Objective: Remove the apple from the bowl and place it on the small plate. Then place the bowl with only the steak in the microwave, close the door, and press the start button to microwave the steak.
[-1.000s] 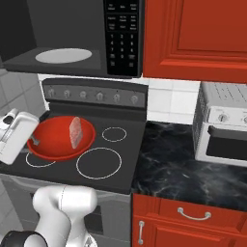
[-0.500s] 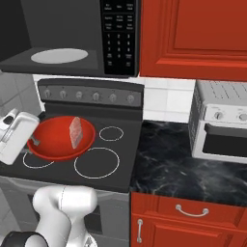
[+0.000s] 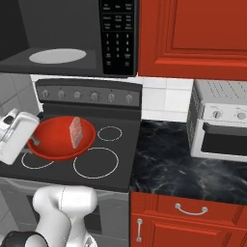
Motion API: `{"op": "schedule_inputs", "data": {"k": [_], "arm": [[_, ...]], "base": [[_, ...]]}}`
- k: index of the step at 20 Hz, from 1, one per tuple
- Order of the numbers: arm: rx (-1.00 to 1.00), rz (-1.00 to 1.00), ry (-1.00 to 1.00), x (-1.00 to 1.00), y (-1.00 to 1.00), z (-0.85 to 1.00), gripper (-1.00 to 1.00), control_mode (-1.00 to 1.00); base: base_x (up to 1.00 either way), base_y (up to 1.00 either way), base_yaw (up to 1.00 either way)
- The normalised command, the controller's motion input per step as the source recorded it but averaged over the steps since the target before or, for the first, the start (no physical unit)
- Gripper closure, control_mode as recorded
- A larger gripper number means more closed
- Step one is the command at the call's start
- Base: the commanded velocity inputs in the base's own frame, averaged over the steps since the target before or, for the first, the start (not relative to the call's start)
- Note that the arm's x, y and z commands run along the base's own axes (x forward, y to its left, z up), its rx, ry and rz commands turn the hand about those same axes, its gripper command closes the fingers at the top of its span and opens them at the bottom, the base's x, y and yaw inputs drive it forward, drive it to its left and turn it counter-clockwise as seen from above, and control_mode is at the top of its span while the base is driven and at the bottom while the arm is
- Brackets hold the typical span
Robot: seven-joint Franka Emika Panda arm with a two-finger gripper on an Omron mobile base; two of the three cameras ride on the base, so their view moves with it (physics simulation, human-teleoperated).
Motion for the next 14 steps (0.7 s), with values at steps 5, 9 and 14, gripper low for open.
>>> {"op": "schedule_inputs", "data": {"k": [5,9,14], "arm": [[0.00,0.02,0.02,0.24,-0.02,-0.03,1.00,-1.00],[0.00,0.20,-0.10,0.20,-0.05,0.78,1.00,-1.00],[0.00,0.46,-0.18,0.07,0.02,0.88,1.00,-1.00]], "base": [[0.06,0.00,0.00],[0.00,0.00,0.00],[0.00,0.00,0.00]]}}
